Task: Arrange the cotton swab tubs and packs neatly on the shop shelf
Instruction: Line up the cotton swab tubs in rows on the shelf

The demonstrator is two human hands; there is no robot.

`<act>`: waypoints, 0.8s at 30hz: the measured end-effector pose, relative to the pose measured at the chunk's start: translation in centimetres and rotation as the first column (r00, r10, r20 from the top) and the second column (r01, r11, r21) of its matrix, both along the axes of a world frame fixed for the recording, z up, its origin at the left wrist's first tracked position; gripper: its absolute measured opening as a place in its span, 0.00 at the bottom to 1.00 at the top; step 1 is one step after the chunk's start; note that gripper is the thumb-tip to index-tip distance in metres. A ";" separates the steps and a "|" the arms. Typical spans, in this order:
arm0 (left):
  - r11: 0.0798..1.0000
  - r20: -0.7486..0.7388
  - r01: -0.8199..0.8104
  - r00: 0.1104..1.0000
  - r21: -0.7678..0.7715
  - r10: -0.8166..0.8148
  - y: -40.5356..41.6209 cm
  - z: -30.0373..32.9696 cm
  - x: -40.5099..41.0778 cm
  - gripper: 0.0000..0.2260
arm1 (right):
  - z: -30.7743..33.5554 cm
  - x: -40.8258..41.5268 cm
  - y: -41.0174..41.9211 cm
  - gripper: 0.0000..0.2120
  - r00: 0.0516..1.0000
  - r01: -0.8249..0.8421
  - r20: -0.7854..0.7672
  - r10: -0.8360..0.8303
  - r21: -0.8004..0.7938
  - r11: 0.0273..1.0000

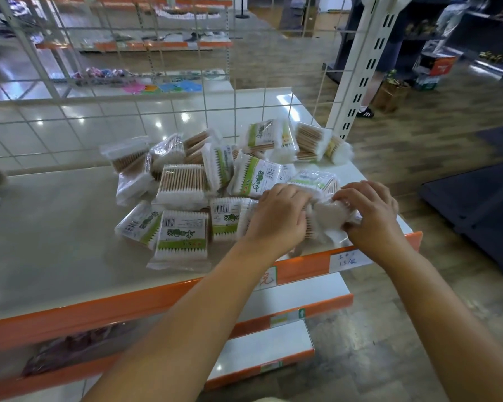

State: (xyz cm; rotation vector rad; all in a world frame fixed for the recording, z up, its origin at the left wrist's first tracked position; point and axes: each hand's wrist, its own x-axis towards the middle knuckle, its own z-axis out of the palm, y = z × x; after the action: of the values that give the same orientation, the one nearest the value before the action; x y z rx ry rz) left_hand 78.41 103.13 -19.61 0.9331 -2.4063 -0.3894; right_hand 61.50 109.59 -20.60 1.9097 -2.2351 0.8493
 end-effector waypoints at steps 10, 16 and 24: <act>0.958 -0.288 -0.035 0.950 0.283 0.120 1.2 0.9 1.3 0.15 | 4.1 1.8 0.9 0.23 0.867 -0.052 0.497 0.045 0.000 0.999; 0.912 -0.373 -0.008 0.911 0.411 0.176 1.7 1.3 3.0 0.18 | 6.1 3.6 0.3 0.17 0.610 -0.084 0.779 0.145 -0.118 0.989; 0.904 -0.420 -0.032 0.878 0.426 0.229 2.4 3.0 5.9 0.26 | 6.9 7.7 -1.3 0.20 0.370 -0.162 0.896 0.247 -0.200 0.966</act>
State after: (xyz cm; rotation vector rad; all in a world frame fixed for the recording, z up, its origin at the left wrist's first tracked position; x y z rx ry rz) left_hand 84.32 105.57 -16.60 1.0341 -1.8380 -0.9748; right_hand 69.19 108.32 -13.68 1.9104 -2.2701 2.5505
